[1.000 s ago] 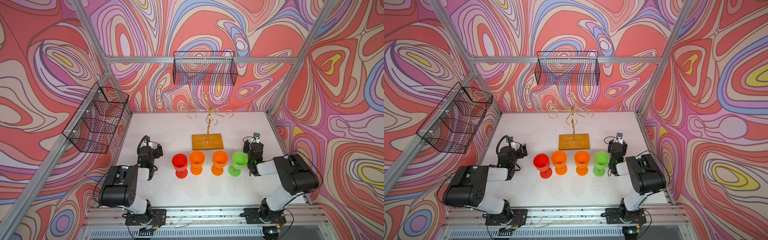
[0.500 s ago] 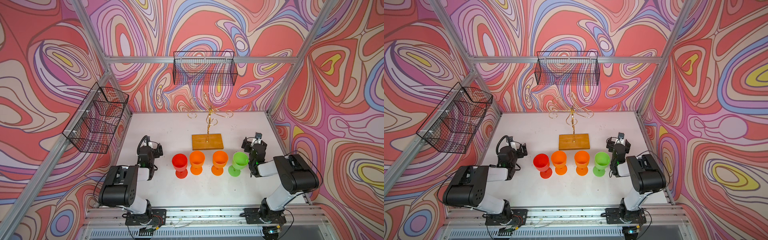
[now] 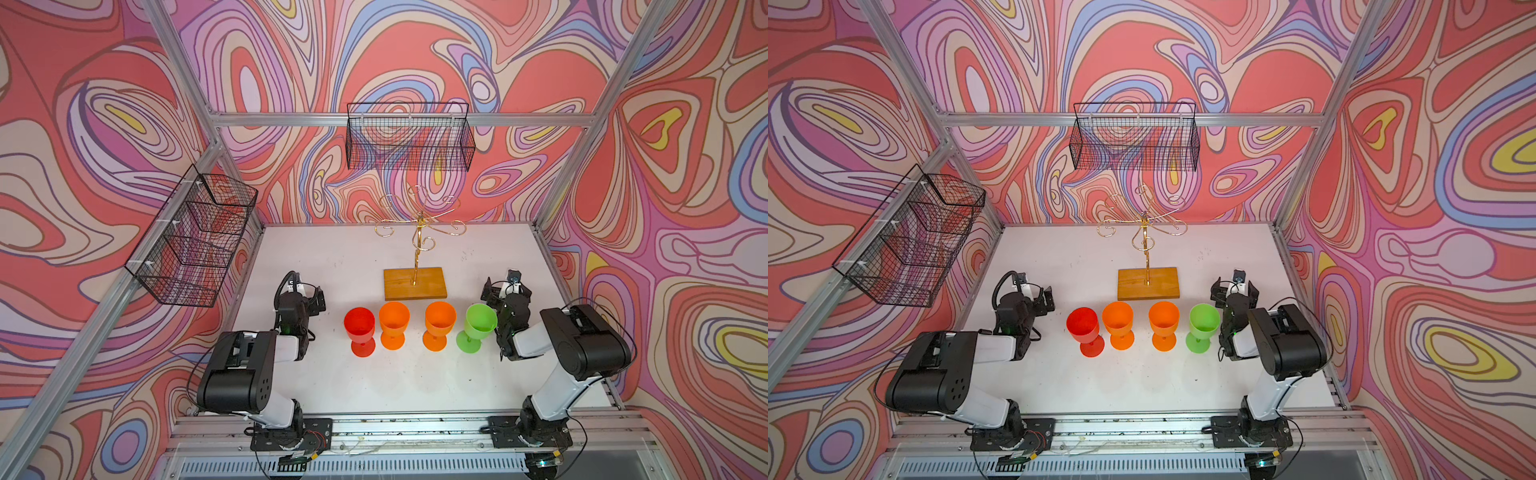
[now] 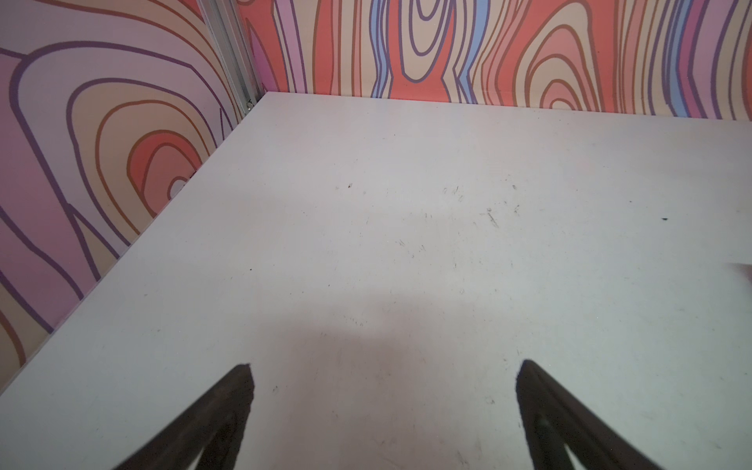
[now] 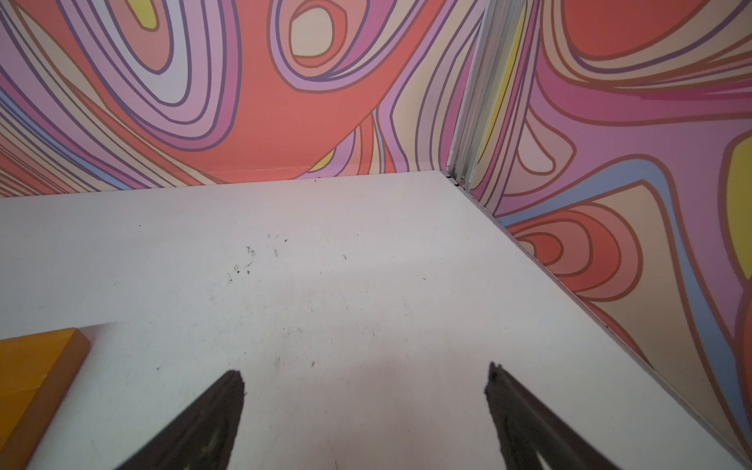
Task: Take the wine glass off the wine glass rack
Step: Reset both arms
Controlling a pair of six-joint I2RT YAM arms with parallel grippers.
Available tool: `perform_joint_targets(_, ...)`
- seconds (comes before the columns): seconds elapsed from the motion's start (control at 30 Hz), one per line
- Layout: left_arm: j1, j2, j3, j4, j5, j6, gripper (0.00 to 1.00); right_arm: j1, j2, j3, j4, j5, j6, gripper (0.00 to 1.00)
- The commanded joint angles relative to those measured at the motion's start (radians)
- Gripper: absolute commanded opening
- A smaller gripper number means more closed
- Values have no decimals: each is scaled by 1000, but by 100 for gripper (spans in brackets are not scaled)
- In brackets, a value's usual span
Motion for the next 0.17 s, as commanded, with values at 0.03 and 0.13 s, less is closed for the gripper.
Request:
perform_joint_targets(0.03, -4, 15, 8, 20, -10, 13, 100, 3, 3, 12, -18, 3, -6, 98)
perform_joint_targets(0.13, -4, 10, -6, 39, -10, 13, 100, 3, 3, 12, -18, 3, -6, 98)
